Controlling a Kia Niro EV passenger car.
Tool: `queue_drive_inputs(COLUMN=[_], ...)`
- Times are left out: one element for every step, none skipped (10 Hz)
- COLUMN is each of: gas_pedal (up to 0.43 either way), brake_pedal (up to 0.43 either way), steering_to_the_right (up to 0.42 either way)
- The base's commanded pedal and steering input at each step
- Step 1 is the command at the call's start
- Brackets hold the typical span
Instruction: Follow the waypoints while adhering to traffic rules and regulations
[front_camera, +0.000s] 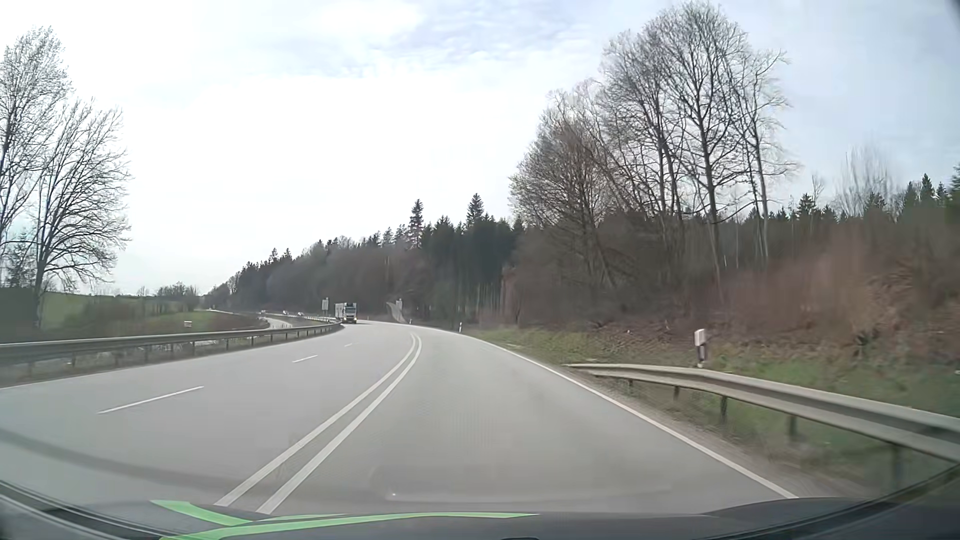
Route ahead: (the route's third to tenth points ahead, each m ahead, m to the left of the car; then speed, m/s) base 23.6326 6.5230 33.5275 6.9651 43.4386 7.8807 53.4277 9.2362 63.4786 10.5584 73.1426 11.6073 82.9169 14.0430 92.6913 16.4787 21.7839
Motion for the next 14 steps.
queue_drive_inputs(gas_pedal=[0.157, 0.157, 0.157, 0.157, 0.157, 0.157, 0.157, 0.157, 0.157, 0.157, 0.157, 0.157, 0.157, 0.157], brake_pedal=[0.0, 0.0, 0.0, 0.0, 0.0, 0.0, 0.0, 0.0, 0.0, 0.0, 0.0, 0.0, 0.0, 0.0], steering_to_the_right=[-0.012, -0.012, -0.012, -0.012, -0.012, -0.012, -0.012, -0.012, -0.012, -0.013, -0.013, -0.014, -0.015, -0.015])
